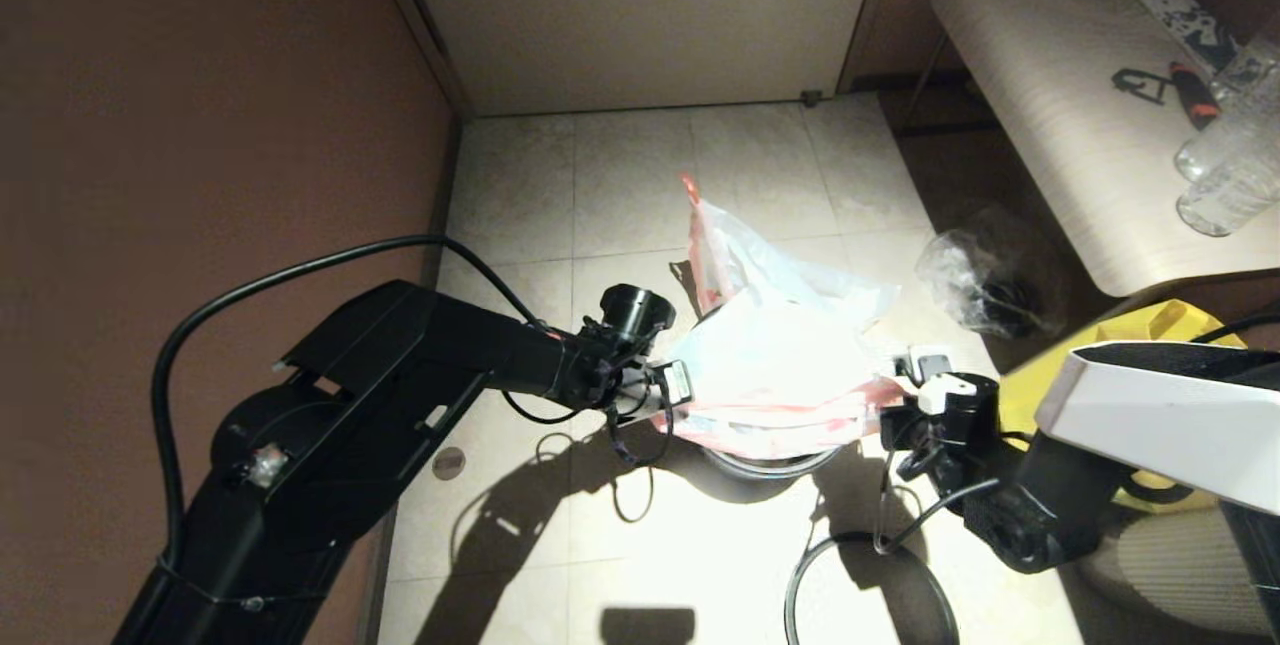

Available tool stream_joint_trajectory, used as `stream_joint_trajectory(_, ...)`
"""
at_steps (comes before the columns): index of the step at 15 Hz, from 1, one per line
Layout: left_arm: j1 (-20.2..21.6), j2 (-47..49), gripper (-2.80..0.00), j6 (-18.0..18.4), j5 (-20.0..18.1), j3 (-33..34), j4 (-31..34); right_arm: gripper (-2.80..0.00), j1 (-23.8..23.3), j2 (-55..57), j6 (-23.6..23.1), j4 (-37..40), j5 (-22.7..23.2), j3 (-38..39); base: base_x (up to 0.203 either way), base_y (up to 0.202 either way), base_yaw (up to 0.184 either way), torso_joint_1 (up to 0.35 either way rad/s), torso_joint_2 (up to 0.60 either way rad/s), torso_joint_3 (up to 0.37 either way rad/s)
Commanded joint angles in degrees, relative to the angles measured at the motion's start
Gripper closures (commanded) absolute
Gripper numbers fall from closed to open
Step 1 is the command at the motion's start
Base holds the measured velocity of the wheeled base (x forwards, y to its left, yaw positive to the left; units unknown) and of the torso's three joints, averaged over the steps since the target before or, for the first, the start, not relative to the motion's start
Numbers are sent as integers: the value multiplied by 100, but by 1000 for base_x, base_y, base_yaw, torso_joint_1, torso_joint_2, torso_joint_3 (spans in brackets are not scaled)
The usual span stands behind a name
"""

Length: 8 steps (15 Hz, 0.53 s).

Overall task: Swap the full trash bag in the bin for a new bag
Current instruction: Put the new garbage bag on the trash can

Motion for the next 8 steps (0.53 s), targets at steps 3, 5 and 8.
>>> stream_joint_trajectory(3,-18,-363,0,-112,-109,518,-18,0,-13,-449,-3,-44,-8,481,0,0,0,0,0,0)
stream_joint_trajectory(5,-20,-204,0,-116,-118,573,-17,0,20,-231,18,-86,-12,641,0,0,0,0,0,0)
stream_joint_trajectory(8,-74,-122,0,-107,-118,608,10,0,53,108,16,-330,-15,647,0,0,0,0,0,0)
